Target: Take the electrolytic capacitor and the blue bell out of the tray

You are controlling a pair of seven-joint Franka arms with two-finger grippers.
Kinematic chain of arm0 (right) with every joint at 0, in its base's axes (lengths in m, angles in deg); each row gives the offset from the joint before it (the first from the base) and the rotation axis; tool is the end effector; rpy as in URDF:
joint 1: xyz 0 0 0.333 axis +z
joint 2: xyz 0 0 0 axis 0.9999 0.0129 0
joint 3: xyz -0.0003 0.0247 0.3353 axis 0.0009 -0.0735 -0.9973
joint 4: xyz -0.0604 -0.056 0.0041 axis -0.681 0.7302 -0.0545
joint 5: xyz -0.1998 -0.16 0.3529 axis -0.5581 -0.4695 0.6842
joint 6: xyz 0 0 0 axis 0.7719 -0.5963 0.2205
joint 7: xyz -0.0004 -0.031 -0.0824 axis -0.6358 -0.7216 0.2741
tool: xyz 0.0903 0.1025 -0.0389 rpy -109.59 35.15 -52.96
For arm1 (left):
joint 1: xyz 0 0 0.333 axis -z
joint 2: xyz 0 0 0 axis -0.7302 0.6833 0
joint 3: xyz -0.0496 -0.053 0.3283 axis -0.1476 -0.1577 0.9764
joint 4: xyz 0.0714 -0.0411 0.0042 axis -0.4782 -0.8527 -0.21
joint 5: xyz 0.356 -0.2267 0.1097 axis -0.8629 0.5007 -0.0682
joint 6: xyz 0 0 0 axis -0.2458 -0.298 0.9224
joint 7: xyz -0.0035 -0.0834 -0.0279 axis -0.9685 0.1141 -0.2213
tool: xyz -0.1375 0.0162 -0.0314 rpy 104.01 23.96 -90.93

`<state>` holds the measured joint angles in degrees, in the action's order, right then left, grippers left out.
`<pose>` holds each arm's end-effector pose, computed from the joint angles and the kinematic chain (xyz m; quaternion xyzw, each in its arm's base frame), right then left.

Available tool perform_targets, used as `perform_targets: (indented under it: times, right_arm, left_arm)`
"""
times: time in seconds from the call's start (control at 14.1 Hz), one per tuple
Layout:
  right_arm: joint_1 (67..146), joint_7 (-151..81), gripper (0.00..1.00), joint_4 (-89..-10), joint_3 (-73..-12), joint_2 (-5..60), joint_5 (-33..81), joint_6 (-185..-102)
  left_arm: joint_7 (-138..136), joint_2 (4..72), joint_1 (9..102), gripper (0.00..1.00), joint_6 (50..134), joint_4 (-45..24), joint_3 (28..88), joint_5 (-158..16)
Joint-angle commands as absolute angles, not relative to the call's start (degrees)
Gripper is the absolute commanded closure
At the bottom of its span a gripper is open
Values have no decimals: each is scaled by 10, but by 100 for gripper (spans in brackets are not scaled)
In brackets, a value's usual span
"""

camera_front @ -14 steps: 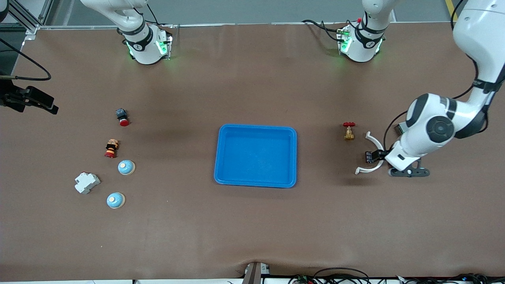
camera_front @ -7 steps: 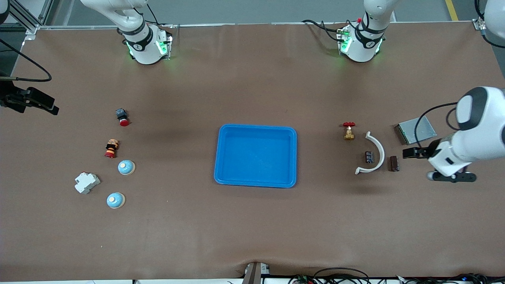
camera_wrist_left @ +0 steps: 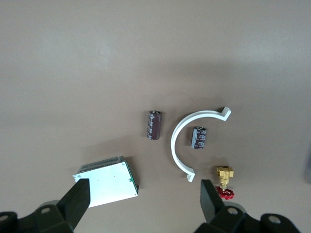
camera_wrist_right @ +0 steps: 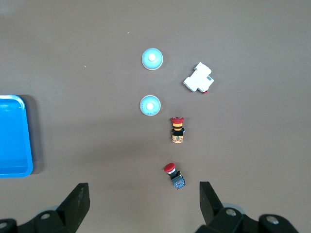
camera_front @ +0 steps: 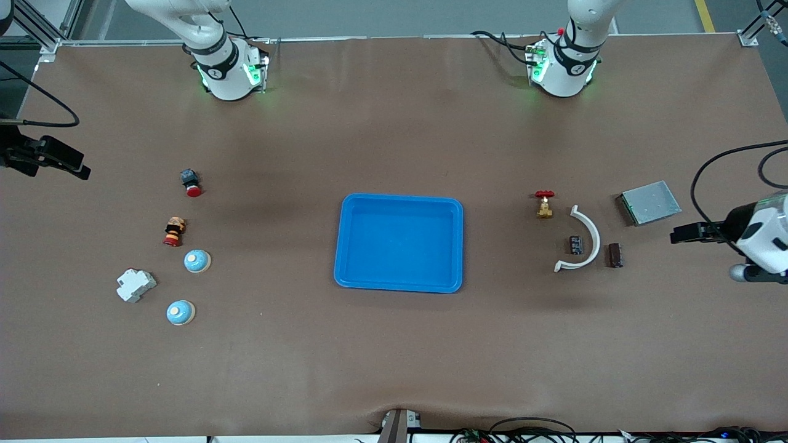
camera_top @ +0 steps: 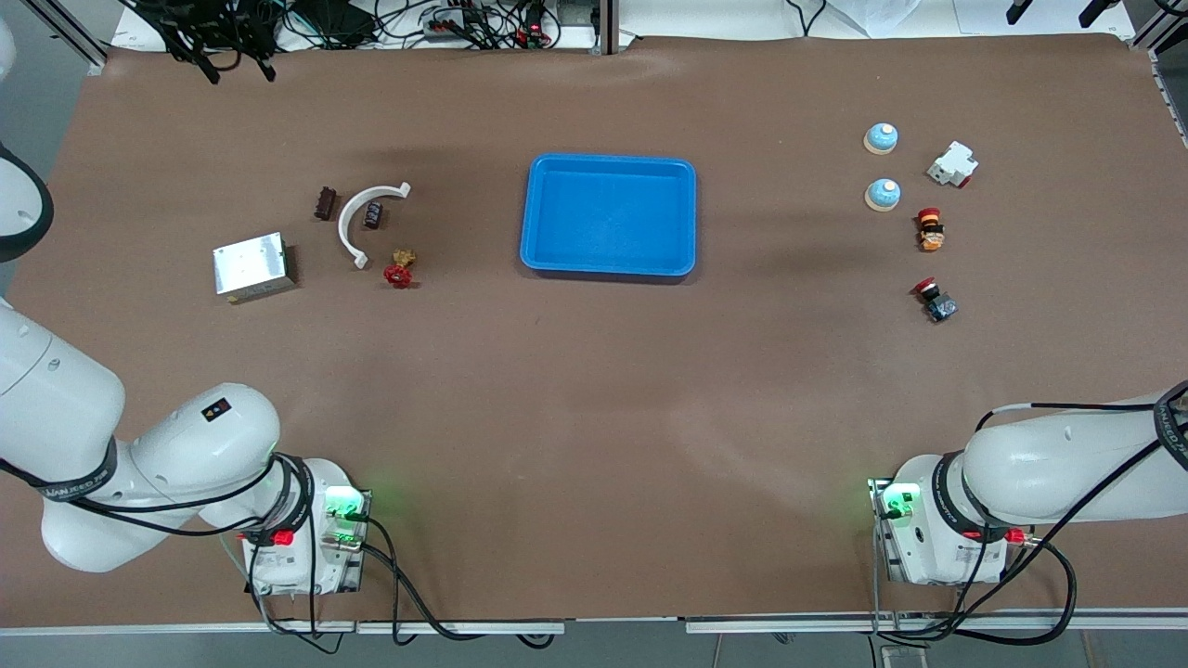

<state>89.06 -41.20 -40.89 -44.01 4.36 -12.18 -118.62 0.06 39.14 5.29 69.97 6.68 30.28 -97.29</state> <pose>0.5985 -0.0390 0.6046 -0.9989 0.0457 0.0017 0.0098 0.6983 0.0672 0.4536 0.9985 0.0061 -0.0541 0.0099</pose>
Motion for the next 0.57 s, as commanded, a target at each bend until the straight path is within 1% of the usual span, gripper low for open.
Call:
perform_targets:
  times: [0.0, 0.36, 0.5]
  right_arm:
    - [887, -415, 0, -406, -441, 40, -122, -1186]
    - [887, -414, 0, -406, -442, 38, -120, -1187]
    - [887, -414, 0, -407, -443, 38, -117, -1186]
  left_arm:
    - [8, 365, 51, 0, 684, 77, 301, -960]
    - [8, 363, 49, 0, 683, 101, 299, -958]
    - [8, 363, 52, 0, 683, 122, 299, -958]
